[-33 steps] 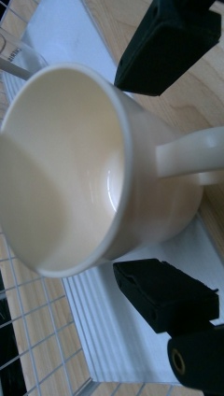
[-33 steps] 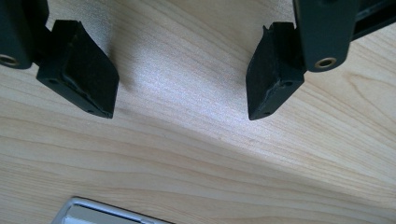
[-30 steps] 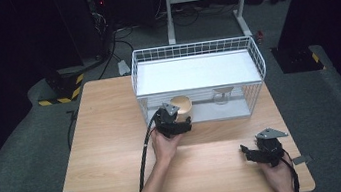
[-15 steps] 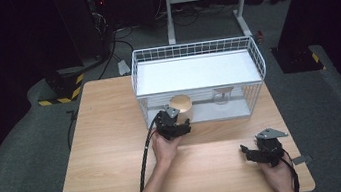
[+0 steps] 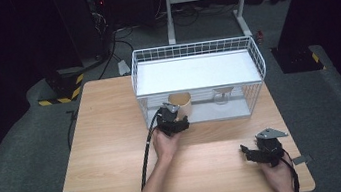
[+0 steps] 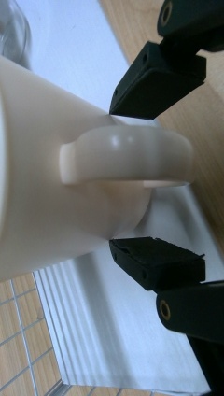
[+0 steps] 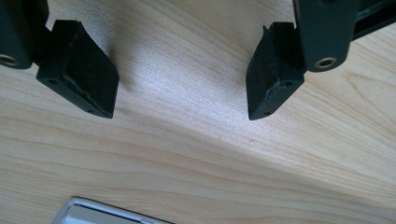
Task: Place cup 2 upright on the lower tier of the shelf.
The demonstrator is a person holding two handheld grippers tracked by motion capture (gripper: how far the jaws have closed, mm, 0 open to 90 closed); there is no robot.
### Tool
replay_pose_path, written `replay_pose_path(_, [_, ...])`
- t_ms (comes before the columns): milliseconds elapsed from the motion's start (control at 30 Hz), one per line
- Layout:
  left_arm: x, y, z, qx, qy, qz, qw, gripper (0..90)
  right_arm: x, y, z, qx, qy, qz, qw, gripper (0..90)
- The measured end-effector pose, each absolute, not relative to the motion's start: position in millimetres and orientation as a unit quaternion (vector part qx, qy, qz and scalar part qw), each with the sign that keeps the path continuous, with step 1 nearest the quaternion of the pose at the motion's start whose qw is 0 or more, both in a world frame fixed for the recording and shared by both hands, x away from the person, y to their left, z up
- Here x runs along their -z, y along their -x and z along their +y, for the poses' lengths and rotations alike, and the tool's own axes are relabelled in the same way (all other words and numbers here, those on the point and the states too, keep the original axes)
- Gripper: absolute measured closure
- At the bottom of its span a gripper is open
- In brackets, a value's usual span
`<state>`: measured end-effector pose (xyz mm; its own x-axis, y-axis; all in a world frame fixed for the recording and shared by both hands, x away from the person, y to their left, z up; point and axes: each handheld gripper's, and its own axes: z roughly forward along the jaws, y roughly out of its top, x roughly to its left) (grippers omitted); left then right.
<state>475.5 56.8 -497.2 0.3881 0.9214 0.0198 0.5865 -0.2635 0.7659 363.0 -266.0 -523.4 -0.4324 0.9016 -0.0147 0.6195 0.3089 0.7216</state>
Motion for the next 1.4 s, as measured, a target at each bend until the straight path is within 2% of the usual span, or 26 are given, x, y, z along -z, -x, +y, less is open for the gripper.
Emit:
replay_pose_path(733, [502.1, -499.3, 51.6, -0.244, -0.748, 0.523, 0.327, 42.9, 523.5, -363.0, -266.3, -0.329, -0.485, 0.781, 0.216, 25.7])
replay_pose_path(1067, [502.5, -510.1, 53.7, -0.244, -0.765, 0.506, 0.313, 47.1, 523.5, -362.7, -266.1, -0.329, -0.487, 0.780, 0.215, 25.7])
replay_pose_path(1167, [501.0, -510.9, 50.9, -0.260, -0.748, 0.531, 0.302, 48.0, 523.5, -362.7, -266.0, -0.329, -0.487, 0.780, 0.215, 25.7])
replay_pose_path(1267, [501.3, -515.5, 52.7, -0.249, -0.760, 0.512, 0.314, 49.1, 523.5, -362.7, -266.0, -0.328, -0.488, 0.780, 0.215, 25.7])
replay_pose_path(1333, [502.3, -514.3, 48.7, -0.256, -0.736, 0.547, 0.306, 49.4, 523.5, -362.7, -266.0, -0.328, -0.487, 0.780, 0.215, 25.7])
replay_pose_path(1367, [502.1, -517.1, 51.7, -0.244, -0.757, 0.524, 0.304, 49.5, 523.5, -362.9, -266.3, -0.328, -0.486, 0.781, 0.216, 25.7])
replay_pose_path(1400, [502.5, -516.9, 50.3, -0.239, -0.752, 0.532, 0.308, 49.5, 523.5, -362.7, -266.0, -0.328, -0.487, 0.780, 0.215, 25.7])
